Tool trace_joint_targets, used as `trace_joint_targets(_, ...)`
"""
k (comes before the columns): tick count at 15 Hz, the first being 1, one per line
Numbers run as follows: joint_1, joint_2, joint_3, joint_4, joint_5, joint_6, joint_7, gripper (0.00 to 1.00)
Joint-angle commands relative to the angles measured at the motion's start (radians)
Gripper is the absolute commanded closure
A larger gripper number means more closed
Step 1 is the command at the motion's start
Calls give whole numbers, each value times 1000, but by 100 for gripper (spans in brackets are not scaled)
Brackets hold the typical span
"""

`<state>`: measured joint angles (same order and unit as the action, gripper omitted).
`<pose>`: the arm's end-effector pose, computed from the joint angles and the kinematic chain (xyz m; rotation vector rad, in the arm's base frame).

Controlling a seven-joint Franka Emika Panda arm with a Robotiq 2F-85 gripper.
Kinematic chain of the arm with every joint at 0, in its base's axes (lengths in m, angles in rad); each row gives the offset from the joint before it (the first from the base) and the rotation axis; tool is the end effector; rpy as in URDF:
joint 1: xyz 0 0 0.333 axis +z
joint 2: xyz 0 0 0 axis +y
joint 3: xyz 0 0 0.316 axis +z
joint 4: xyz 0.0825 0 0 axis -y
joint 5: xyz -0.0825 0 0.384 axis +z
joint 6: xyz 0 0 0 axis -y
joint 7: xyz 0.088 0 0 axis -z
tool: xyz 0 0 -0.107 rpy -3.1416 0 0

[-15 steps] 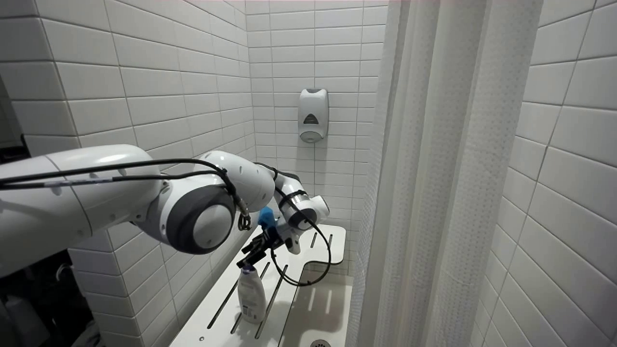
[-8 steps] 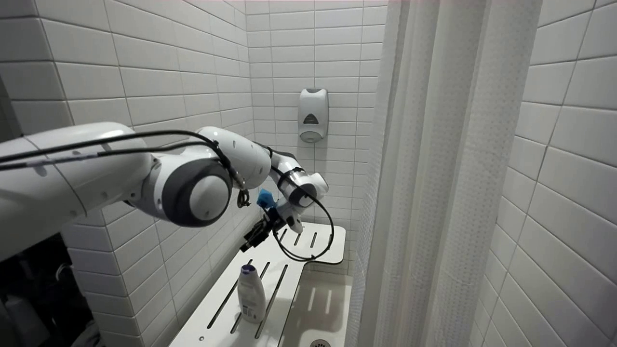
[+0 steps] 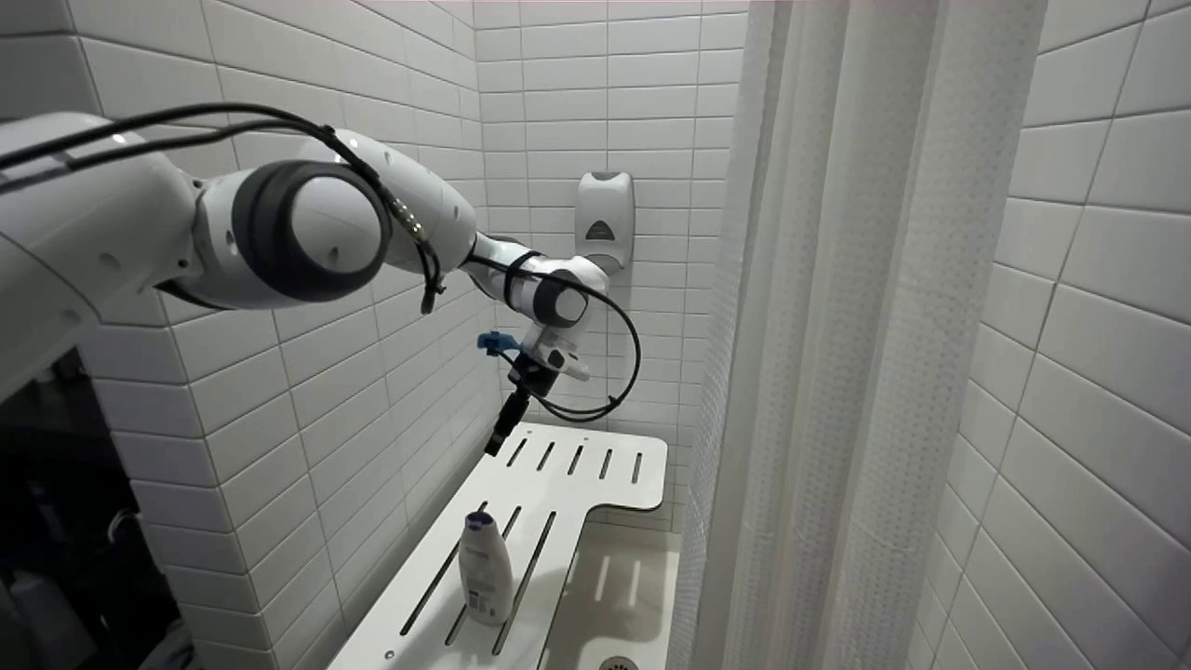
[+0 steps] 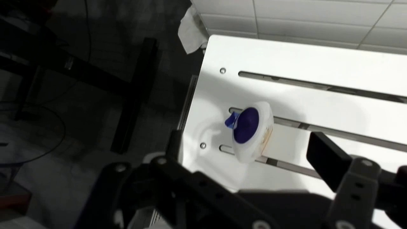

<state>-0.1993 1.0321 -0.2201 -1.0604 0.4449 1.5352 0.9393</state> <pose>0.6837 -0.2021 0.1779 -2.2338 1.9058 0.8677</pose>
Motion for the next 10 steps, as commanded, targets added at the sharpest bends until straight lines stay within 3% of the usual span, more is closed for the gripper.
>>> trace_joint_targets(1, 115, -130, -77, -245, -106, 195, -52, 0)
trace_joint_targets(4, 172, -176, -101, -395, -155, 411, -131, 0)
trace_joint_targets(5, 141, -196, -46, -443, -193, 484, -146, 0)
trace_joint_targets(7, 119, -224, -9, -544, -167, 605, -200, 0)
trace_joint_targets(8, 115, -140, -17, -395, -190, 512, -136, 0)
trace_joint_targets(10, 112, -159, -6, -468, -185, 581, -164, 0)
